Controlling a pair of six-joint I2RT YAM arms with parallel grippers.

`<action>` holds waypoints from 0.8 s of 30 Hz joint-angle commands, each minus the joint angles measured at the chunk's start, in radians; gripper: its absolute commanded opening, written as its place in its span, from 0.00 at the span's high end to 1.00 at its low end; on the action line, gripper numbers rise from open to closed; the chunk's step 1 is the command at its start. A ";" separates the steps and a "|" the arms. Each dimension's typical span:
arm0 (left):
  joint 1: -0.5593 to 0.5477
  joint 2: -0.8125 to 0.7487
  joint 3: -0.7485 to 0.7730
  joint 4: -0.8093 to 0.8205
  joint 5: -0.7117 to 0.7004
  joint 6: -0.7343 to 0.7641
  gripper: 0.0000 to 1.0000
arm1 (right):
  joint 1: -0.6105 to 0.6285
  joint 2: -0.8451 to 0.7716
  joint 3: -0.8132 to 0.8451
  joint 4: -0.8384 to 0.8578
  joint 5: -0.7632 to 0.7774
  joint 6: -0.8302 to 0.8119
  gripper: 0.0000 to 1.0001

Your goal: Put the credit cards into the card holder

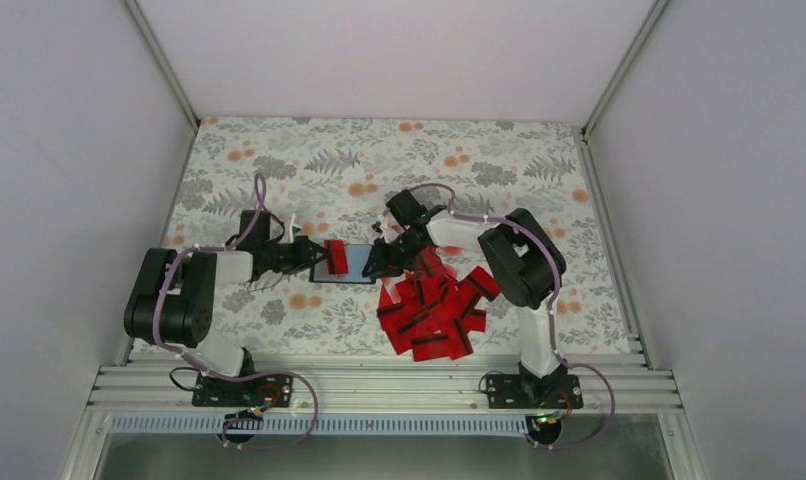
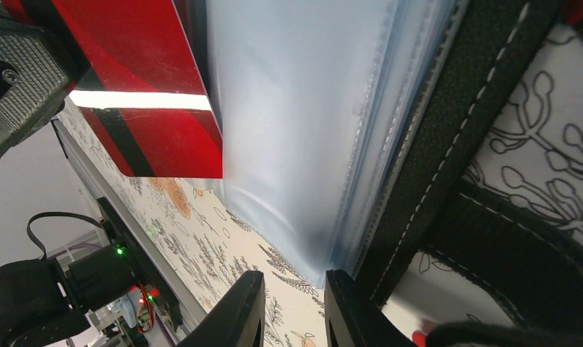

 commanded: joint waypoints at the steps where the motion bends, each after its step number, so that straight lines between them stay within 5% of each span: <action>1: -0.006 -0.002 0.015 0.036 -0.011 0.025 0.98 | -0.009 0.019 -0.001 -0.013 -0.004 -0.028 0.77; 24: -0.007 0.041 0.044 -0.018 -0.004 0.063 0.98 | -0.019 0.022 -0.030 -0.008 -0.009 -0.043 0.79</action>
